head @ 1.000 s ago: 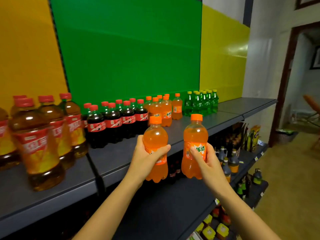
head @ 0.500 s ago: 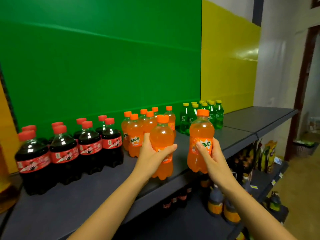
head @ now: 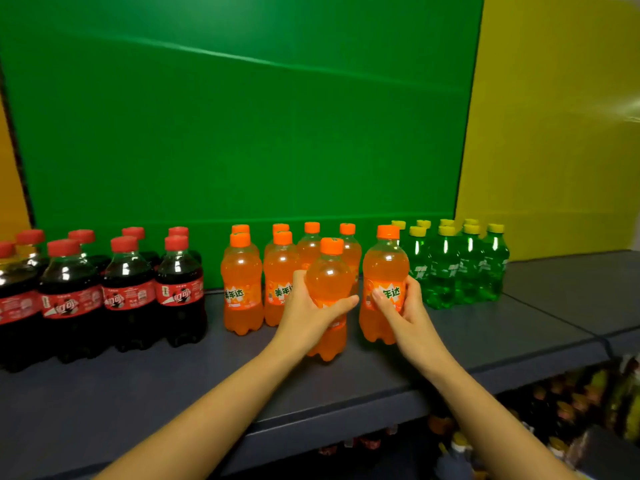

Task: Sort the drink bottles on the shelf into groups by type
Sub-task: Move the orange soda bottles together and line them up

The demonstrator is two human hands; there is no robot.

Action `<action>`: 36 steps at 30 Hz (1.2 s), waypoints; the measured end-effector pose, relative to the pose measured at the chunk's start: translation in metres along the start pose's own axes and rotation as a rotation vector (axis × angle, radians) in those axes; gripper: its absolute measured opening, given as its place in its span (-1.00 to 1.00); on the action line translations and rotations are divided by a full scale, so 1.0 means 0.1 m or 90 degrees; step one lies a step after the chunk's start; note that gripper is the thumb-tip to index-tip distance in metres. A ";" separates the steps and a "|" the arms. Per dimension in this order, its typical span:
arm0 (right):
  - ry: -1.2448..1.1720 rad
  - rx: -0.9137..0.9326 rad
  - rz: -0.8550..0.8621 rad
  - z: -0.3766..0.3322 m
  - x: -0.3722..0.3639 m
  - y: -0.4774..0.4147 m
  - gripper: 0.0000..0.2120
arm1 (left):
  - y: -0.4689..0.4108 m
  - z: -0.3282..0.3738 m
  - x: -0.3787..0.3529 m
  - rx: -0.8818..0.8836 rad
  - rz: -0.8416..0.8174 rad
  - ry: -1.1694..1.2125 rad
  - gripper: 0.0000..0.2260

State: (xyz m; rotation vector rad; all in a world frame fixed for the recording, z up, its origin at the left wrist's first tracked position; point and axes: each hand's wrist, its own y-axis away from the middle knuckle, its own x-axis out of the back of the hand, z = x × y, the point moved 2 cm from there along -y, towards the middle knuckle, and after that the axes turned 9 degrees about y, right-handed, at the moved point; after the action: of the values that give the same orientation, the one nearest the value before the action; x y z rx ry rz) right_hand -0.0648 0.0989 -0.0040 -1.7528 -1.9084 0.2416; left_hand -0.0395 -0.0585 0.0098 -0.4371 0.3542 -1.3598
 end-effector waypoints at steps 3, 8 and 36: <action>-0.003 0.006 -0.058 0.15 0.04 -0.20 -0.52 | -0.12 -0.14 -0.09 0.022 0.065 -0.024 -0.43; -0.028 0.005 -0.145 0.36 0.03 -0.42 -0.53 | -0.20 -0.21 -0.18 0.015 0.123 -0.048 -0.46; 0.245 0.056 -0.146 0.74 -0.10 -0.90 -0.28 | -0.30 -0.50 -0.31 0.065 0.188 -0.376 -0.42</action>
State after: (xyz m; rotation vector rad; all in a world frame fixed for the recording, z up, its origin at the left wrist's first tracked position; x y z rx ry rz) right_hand -0.1788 0.0930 -0.0263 -1.3885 -1.7633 -0.0907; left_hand -0.0951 -0.0370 -0.0186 -0.6481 -0.1356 -0.9043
